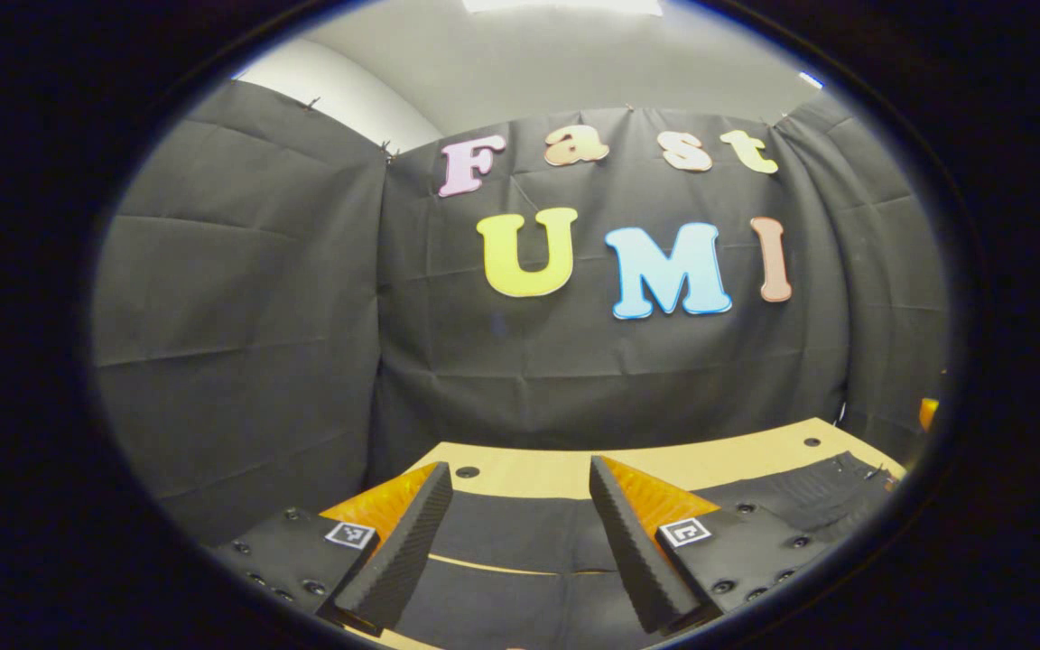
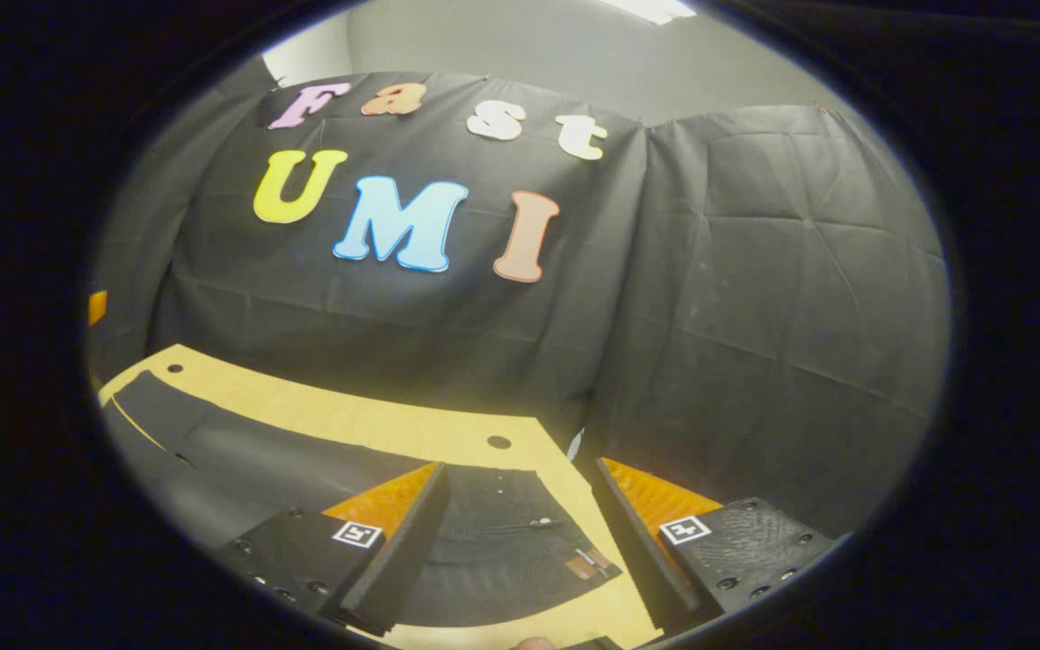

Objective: Grasp the waist and the cuffs of the jeans and fold them to make the two legs overlap; first hold the waist and fold one-third of the jeans toward the cuffs, then hold the cuffs and fold the remaining one-third in the same direction to finish folding.

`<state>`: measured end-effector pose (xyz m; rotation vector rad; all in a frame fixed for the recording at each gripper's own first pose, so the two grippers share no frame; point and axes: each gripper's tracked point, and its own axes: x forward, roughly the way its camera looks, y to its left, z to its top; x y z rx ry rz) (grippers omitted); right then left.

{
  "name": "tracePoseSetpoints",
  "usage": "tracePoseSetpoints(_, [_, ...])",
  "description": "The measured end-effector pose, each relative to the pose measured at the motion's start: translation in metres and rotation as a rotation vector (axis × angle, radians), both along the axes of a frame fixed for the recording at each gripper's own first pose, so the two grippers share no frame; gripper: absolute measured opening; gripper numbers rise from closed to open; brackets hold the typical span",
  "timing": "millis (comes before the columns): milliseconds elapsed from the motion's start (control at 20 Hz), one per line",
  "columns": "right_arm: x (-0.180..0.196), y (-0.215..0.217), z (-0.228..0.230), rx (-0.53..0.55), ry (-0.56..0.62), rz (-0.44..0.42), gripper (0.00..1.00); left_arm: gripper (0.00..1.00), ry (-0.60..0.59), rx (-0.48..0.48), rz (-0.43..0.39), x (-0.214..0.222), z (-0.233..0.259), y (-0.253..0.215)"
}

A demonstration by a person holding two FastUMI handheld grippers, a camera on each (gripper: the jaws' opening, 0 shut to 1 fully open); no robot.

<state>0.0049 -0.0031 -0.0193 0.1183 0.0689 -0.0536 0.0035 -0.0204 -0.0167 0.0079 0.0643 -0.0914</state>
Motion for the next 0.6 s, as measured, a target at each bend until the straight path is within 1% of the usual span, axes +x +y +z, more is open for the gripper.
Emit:
tracePoseSetpoints(50, [0.002,0.000,-0.008,0.014,0.025,0.003,0.95,0.98,0.024,-0.007,0.008,-0.002,-0.005,0.003])
tracePoseSetpoints(100, [0.003,0.001,-0.014,0.031,0.047,0.007,0.94,0.96,0.048,-0.018,0.019,-0.004,-0.010,0.006])
tracePoseSetpoints(150, [0.005,0.001,-0.021,0.051,0.073,0.009,0.95,0.98,0.071,-0.037,0.033,-0.007,-0.015,0.010])
tracePoseSetpoints(200, [0.006,0.001,-0.029,0.077,0.102,0.014,0.95,0.98,0.095,-0.062,0.052,-0.010,-0.019,0.013])
tracePoseSetpoints(300, [0.007,0.000,-0.044,0.134,0.158,0.015,0.95,0.98,0.148,-0.118,0.104,-0.016,-0.030,0.023])
tracePoseSetpoints(400, [0.007,-0.006,-0.059,0.188,0.211,0.005,0.95,0.98,0.202,-0.165,0.175,-0.020,-0.042,0.038])
tracePoseSetpoints(450, [0.007,-0.009,-0.065,0.226,0.232,0.001,0.95,0.98,0.233,-0.204,0.205,-0.021,-0.047,0.042])
tracePoseSetpoints(600, [0.006,-0.012,-0.085,0.324,0.308,0.004,0.95,0.97,0.345,-0.369,0.301,-0.032,-0.068,0.050])
